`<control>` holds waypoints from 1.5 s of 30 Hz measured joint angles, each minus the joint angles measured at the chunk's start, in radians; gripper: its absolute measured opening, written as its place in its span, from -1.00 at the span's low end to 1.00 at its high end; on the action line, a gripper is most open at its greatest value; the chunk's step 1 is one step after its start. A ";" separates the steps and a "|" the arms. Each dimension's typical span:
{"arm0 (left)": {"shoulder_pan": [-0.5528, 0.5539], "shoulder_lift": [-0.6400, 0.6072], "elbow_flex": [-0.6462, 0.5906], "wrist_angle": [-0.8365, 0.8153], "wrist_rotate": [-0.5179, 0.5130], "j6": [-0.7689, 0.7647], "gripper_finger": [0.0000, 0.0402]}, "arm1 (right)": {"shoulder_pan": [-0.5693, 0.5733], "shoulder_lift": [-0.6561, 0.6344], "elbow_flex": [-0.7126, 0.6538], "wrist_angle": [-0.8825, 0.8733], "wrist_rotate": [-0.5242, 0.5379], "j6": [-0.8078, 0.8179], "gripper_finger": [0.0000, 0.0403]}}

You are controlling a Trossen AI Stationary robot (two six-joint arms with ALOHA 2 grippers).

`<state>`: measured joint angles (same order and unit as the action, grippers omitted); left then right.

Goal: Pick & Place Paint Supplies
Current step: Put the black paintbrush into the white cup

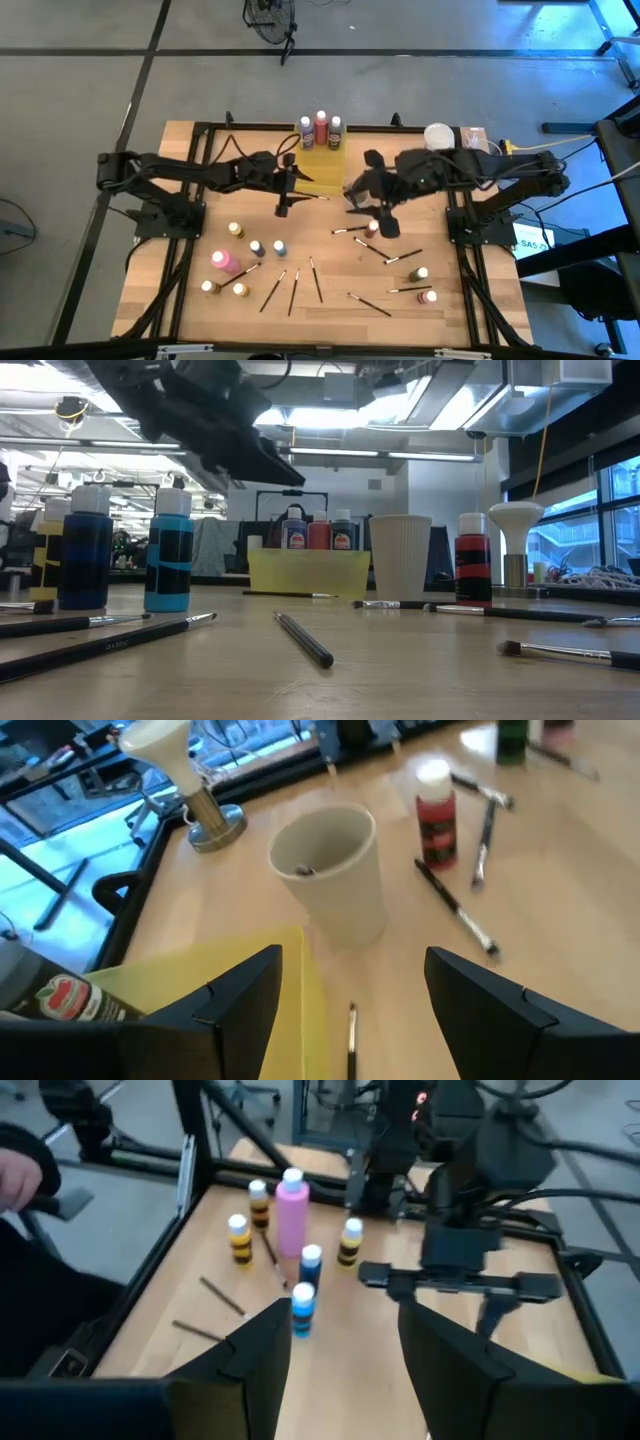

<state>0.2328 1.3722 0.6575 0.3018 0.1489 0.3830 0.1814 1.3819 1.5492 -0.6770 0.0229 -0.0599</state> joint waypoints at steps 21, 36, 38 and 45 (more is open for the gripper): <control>-0.051 0.296 0.074 0.141 0.002 -0.007 0.20 | 0.216 0.002 -0.090 0.056 0.167 0.183 -0.07; -0.052 0.455 0.133 0.113 0.000 -0.012 0.20 | 0.239 0.002 -0.091 0.056 0.222 0.205 -0.07; -0.049 0.465 0.134 0.138 -0.003 -0.013 0.20 | 0.239 0.002 -0.091 0.055 0.225 0.202 -0.07; -0.047 0.484 0.173 0.104 -0.072 -0.036 0.20 | 0.238 0.002 -0.091 0.053 0.266 0.202 -0.07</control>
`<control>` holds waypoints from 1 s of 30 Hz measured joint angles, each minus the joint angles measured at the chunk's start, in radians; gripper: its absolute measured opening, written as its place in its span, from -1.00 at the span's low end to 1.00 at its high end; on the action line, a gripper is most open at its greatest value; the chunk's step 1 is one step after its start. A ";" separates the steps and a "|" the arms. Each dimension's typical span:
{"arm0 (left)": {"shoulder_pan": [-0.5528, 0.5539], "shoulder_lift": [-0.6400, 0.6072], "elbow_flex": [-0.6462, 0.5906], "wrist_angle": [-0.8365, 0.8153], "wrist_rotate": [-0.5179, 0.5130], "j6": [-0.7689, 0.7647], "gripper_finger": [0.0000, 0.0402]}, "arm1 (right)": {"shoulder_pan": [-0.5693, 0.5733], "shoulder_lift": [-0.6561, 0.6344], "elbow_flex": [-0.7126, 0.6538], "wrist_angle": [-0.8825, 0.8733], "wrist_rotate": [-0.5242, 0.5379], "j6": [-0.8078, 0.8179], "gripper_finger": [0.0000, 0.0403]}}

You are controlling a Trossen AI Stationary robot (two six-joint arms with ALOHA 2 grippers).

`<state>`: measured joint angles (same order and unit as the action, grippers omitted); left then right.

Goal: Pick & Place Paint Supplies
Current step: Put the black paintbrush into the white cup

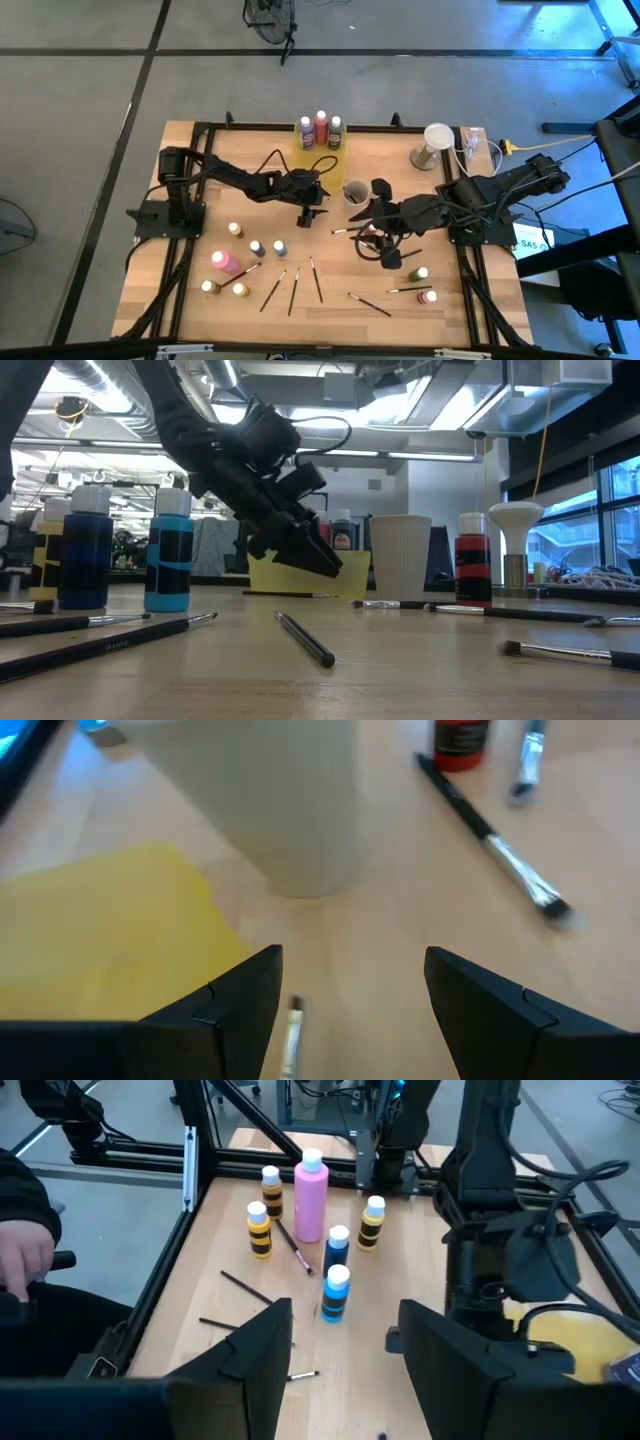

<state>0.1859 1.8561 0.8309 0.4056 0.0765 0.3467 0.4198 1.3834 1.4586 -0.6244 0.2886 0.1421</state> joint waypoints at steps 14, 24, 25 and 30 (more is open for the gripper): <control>-0.014 0.001 0.026 -0.068 -0.062 -0.001 0.20 | 0.000 0.000 0.000 0.000 0.000 0.007 -0.07; -0.047 0.000 0.026 -0.090 -0.159 -0.024 0.20 | 0.000 0.000 0.000 0.000 0.000 0.007 -0.07; -0.052 0.001 0.026 -0.093 -0.174 -0.025 0.20 | 0.000 0.000 0.000 0.000 -0.001 0.007 -0.07; -0.067 0.001 0.025 -0.096 -0.197 -0.055 0.20 | 0.000 0.000 0.000 0.000 0.000 0.007 -0.07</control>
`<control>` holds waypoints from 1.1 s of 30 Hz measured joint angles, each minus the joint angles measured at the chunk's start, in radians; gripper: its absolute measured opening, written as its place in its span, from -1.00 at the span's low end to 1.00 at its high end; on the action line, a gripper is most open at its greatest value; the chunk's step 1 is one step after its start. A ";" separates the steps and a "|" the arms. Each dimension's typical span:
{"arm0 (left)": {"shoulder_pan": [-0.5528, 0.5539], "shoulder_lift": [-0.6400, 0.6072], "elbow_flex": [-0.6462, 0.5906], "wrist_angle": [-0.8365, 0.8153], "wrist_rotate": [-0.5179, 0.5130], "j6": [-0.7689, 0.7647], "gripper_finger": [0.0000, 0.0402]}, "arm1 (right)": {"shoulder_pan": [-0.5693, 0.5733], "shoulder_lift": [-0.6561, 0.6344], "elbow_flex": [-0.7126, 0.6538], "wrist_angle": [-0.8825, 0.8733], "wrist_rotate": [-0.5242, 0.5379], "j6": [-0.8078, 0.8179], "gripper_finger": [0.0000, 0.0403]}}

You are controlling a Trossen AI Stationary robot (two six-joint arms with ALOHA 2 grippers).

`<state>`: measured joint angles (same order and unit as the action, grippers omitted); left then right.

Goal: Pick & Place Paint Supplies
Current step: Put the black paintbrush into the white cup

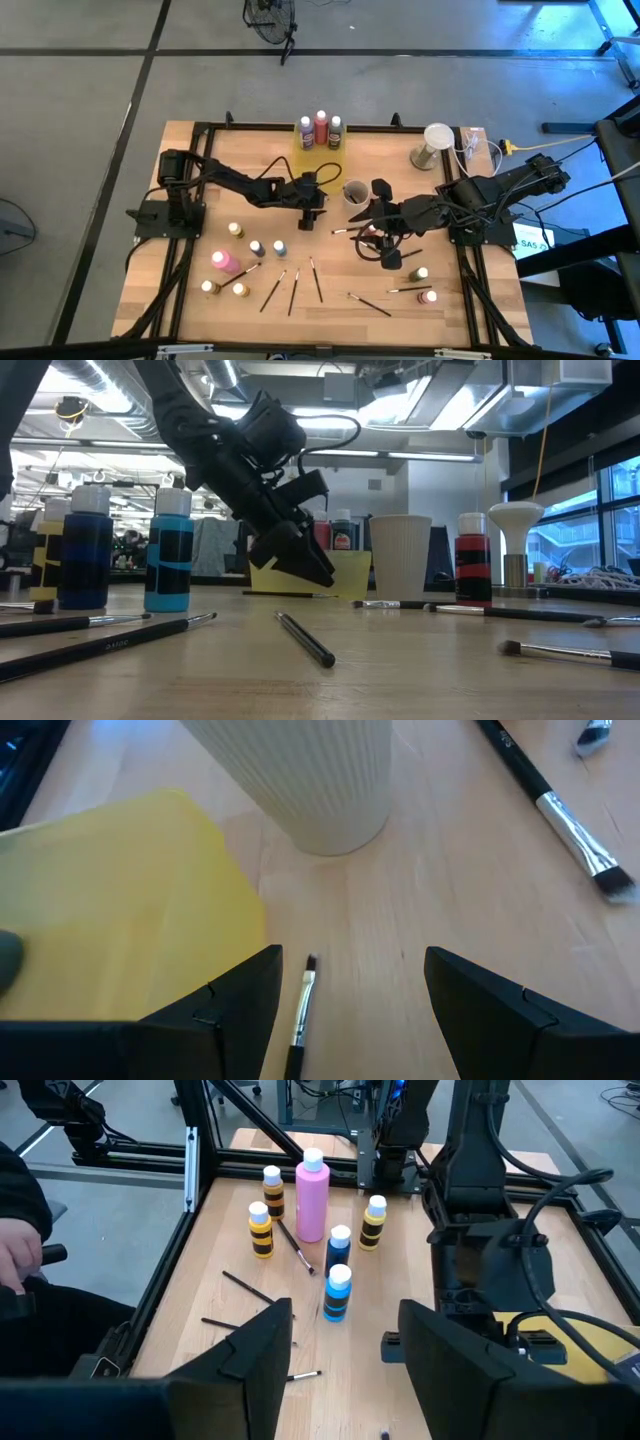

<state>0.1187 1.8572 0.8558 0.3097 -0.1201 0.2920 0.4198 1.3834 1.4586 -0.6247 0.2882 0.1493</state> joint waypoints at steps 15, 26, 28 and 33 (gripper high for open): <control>-0.016 0.001 0.010 -0.011 -0.001 -0.036 0.20 | 0.000 0.000 0.000 0.001 0.000 0.015 -0.07; -0.051 0.001 0.010 0.001 0.010 -0.027 0.20 | 0.000 0.000 0.000 0.001 0.006 0.019 -0.07; -0.055 0.001 0.010 0.001 0.001 -0.022 0.20 | 0.000 0.000 0.000 0.001 0.007 0.019 -0.07; -0.047 0.001 0.010 0.001 -0.045 -0.020 0.20 | 0.000 0.000 0.000 0.002 0.008 0.019 -0.07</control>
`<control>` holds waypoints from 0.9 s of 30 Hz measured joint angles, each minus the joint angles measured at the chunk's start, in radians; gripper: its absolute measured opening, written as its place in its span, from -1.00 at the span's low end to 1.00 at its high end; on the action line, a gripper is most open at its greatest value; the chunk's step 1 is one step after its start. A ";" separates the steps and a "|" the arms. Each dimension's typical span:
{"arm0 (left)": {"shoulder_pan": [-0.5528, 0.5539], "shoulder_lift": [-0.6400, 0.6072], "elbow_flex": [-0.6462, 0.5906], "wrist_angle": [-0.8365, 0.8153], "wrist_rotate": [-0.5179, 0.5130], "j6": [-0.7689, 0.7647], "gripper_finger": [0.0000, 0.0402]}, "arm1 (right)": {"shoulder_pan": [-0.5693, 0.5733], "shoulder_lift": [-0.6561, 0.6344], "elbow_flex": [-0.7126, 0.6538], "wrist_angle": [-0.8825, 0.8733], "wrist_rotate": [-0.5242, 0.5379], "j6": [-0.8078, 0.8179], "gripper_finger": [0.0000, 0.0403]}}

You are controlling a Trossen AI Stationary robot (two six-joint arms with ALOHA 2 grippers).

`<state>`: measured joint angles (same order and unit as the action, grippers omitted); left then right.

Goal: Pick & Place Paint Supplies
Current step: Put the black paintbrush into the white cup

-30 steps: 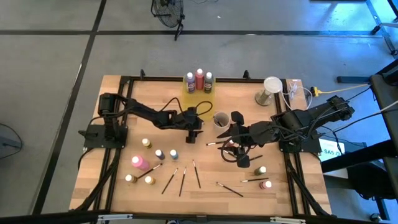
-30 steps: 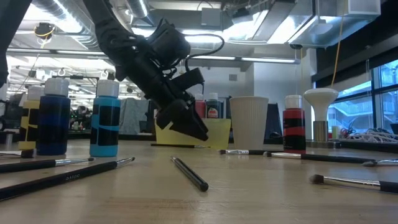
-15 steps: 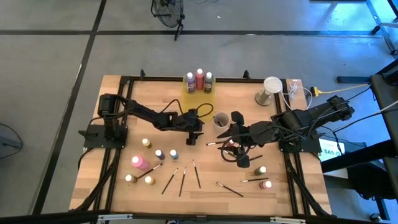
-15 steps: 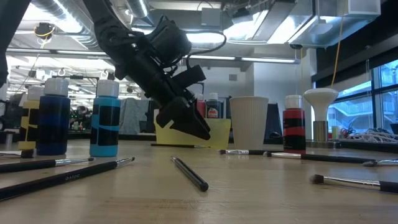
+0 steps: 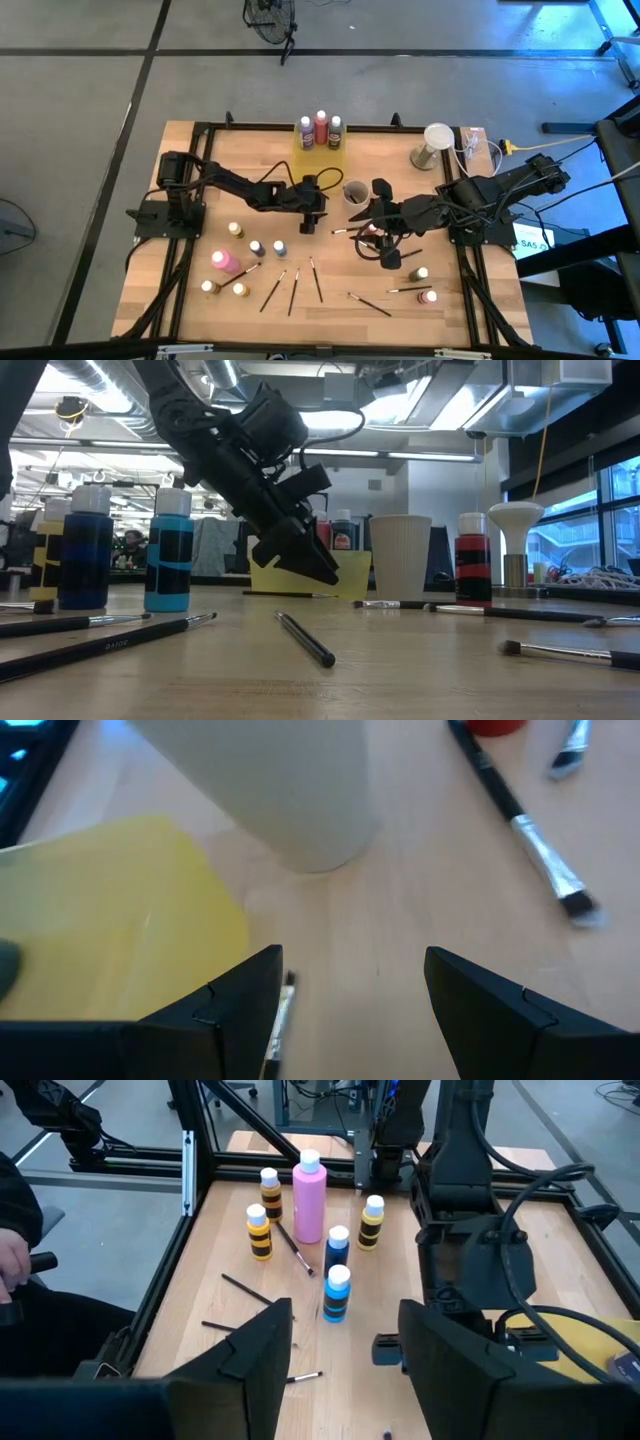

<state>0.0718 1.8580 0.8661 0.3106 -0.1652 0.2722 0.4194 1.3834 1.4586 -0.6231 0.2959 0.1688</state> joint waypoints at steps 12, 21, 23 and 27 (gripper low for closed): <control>0.004 0.056 0.013 0.039 0.003 0.035 0.20 | 0.000 0.000 0.000 0.002 0.003 0.003 -0.07; -0.002 0.152 0.122 -0.003 -0.071 0.043 0.20 | 0.000 0.000 0.000 -0.001 0.001 0.003 -0.07; -0.004 0.152 0.134 -0.028 -0.075 0.040 0.20 | 0.000 0.000 0.000 -0.002 0.002 0.003 -0.07; -0.004 0.143 0.163 -0.138 -0.079 -0.021 0.20 | 0.000 0.000 0.000 -0.003 0.000 0.003 -0.07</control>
<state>0.0678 2.0014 1.0288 0.1722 -0.2443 0.2515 0.4194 1.3838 1.4586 -0.6256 0.2955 0.1722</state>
